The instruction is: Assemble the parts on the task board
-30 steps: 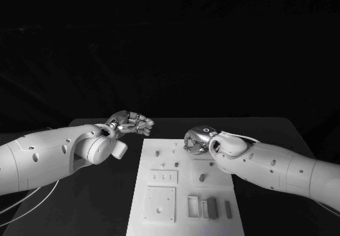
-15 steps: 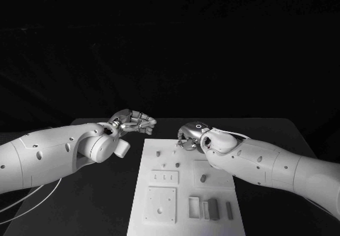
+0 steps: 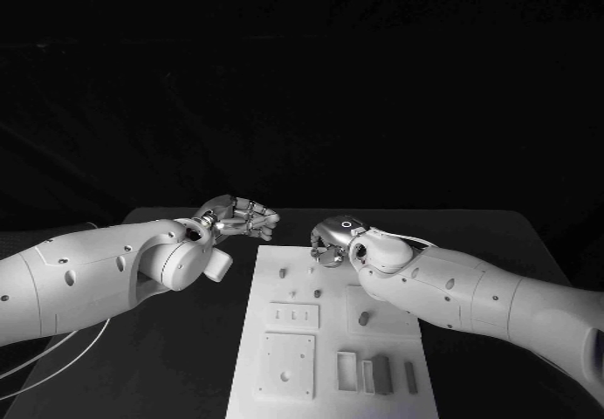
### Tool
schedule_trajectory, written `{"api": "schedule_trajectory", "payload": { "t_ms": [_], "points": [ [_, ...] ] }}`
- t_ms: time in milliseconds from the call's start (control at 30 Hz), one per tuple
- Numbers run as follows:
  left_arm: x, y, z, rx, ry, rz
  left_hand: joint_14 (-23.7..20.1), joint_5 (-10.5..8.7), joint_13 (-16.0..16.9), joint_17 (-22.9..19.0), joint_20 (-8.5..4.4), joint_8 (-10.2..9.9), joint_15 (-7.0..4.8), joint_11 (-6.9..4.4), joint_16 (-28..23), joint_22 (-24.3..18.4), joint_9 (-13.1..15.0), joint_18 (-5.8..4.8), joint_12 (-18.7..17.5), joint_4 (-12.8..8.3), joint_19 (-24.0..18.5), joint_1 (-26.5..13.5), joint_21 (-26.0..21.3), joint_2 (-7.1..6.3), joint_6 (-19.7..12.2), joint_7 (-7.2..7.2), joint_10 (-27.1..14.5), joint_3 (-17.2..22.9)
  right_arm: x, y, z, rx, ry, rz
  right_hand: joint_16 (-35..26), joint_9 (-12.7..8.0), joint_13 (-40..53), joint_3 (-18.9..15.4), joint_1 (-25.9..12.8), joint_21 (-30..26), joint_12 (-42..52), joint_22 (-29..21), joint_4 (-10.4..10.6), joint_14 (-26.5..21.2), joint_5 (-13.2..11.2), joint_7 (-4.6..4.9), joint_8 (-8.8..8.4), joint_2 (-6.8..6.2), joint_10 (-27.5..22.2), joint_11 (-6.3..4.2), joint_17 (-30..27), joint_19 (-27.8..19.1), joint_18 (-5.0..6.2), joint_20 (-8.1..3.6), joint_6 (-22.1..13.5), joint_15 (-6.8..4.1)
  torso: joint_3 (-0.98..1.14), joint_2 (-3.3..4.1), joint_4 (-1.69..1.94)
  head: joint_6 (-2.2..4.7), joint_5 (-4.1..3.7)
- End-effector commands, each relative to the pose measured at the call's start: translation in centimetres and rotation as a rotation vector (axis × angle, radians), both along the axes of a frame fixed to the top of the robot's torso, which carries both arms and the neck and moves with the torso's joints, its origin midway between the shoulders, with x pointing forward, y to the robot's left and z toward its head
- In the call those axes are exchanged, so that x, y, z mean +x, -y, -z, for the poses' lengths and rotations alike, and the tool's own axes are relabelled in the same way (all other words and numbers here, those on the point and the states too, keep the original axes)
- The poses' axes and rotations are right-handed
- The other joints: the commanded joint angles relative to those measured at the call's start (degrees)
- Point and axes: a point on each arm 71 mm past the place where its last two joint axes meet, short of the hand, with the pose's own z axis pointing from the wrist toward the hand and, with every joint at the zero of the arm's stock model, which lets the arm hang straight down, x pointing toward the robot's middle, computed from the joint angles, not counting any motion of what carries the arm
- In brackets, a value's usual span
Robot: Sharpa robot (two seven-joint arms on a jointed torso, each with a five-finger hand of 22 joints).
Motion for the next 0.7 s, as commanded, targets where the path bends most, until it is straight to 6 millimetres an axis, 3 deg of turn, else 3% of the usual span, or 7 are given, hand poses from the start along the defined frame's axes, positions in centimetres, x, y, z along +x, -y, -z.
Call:
{"api": "schedule_trajectory", "payload": {
  "t_ms": [33, 333, 700],
  "points": [
    [0.02, 0.29, -0.22, -0.005, 0.011, 0.005, 0.38, 0.2, 0.07, 0.07, -0.05, -0.29, 0.12, 0.02, -0.38, -0.06, -0.1, 0.62, -0.36, 0.13, 0.14, 0.41, -0.4, 0.38, 0.45, 0.0, 0.49, -0.34, 0.01, -0.27, -0.11, -0.012, 0.02, -0.004, 0.33, 0.07, -0.09, 0.31, -0.1, 0.19, 0.29, 1.13, 0.02, -0.02, 0.13, 0.45, 0.21, -0.52, 0.14, -0.25, -0.06, -0.01, 0.75, -0.49, 0.71, -0.38, -0.17, 0.47, 0.2, 0.11, -0.13],
    [0.07, 0.29, -0.46, -0.005, 0.015, 0.004, 0.38, 0.2, 0.08, 0.1, -0.05, -0.31, 0.12, 0.02, -0.41, -0.06, -0.12, 0.62, -0.4, 0.14, 0.15, 0.4, -0.42, 0.38, 0.45, 0.0, 0.51, -0.35, 0.08, -0.33, -0.11, -0.022, 0.024, -0.002, 0.34, 0.08, -0.13, 0.36, -0.14, 0.22, 0.28, 1.12, 0.05, 0.02, 0.12, 0.46, 0.17, -0.58, 0.17, -0.25, -0.1, 0.0, 0.75, -0.5, 0.71, -0.37, -0.3, 0.98, 0.32, 0.2, -0.09],
    [0.14, 0.31, -0.69, -0.004, 0.019, 0.005, 0.37, 0.2, 0.08, 0.14, -0.05, -0.32, 0.13, 0.02, -0.47, -0.06, -0.15, 0.61, -0.46, 0.14, 0.14, 0.4, -0.45, 0.35, 0.47, 0.0, 0.53, -0.38, 0.31, 0.1, -0.28, -0.033, 0.03, 0.013, 0.36, 0.11, -0.18, 0.43, -0.21, 0.27, 0.27, 1.11, 0.1, 0.06, 0.12, 0.45, 0.14, -0.73, 0.23, -0.25, -0.17, 0.02, 0.75, -0.53, 0.76, -0.37, -0.24, 0.92, 0.2, 0.03, 0.16]
  ]
}}
